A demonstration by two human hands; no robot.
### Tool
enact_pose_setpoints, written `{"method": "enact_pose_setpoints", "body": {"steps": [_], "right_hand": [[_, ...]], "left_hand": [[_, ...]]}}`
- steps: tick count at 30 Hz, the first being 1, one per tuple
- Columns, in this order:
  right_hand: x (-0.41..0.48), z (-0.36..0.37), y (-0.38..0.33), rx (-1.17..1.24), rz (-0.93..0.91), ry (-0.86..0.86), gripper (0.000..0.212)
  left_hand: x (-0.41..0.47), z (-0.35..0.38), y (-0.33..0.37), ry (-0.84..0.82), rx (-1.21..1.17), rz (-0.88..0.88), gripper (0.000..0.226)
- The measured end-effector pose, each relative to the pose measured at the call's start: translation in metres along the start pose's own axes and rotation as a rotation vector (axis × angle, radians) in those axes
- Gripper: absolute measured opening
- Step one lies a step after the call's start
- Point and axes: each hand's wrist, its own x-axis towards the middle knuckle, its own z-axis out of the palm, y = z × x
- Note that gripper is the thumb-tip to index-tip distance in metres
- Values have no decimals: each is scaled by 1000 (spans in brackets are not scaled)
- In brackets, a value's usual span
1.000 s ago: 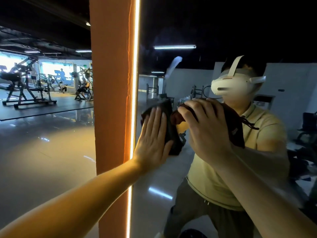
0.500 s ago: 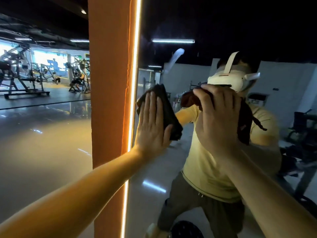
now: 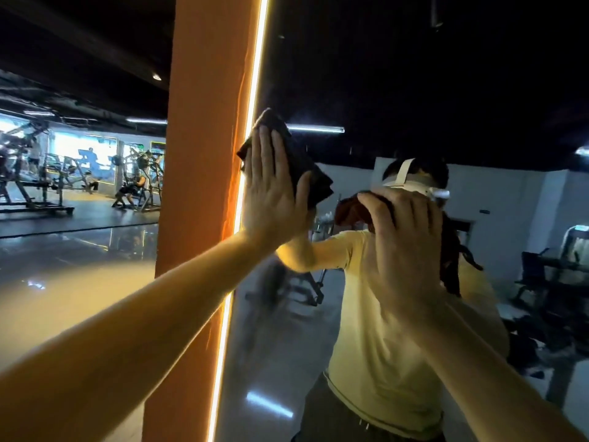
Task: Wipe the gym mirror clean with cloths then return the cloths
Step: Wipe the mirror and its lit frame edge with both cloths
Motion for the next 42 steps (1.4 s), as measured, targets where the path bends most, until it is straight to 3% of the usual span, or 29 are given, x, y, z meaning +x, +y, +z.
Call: {"method": "enact_pose_setpoints", "body": {"steps": [2,3,6,8,10,14,15,17,20,22,23,25,27,29,31,33,37,42], "right_hand": [[23,-4,13,-10,63,77,51],[32,-6,18,-8,82,95,51],[47,-7,28,12,85,102,48],[43,-5,27,12,42,56,48],[37,-2,26,-14,-19,22,46],[34,3,26,-77,-87,28,44],[35,4,26,-83,-89,43,44],[35,6,26,-82,-95,68,43],[34,8,28,-73,-110,81,45],[33,7,29,-77,-108,74,46],[33,8,28,-82,-102,72,45],[33,8,26,-85,-97,59,45],[35,7,26,-95,-92,54,45],[34,7,26,-101,-94,54,46],[34,8,27,-97,-97,60,45],[34,9,27,-92,-87,65,44],[34,8,27,-100,-86,44,43],[34,8,26,-100,-82,43,48]], "left_hand": [[9,8,16,52,-62,-32,72],[-9,11,18,27,-66,55,71],[-94,9,-8,-224,147,517,73],[-105,-2,-36,-298,285,695,74],[-66,-6,-40,-238,242,646,73],[45,-4,-2,-18,15,187,75],[49,1,6,3,-26,141,77],[16,11,8,-36,-33,248,81],[-76,8,-18,-254,180,610,88],[-86,1,-41,-291,271,726,86],[-72,-1,-45,-281,272,719,83],[-28,-3,-37,-198,186,535,79],[20,-6,-22,-131,63,289,85],[35,0,-6,-61,-36,151,97],[11,9,0,-72,-61,222,114],[-38,9,-5,-214,37,400,120],[-105,-24,-35,-420,158,563,74],[-69,-77,-19,-468,-152,446,43]]}}
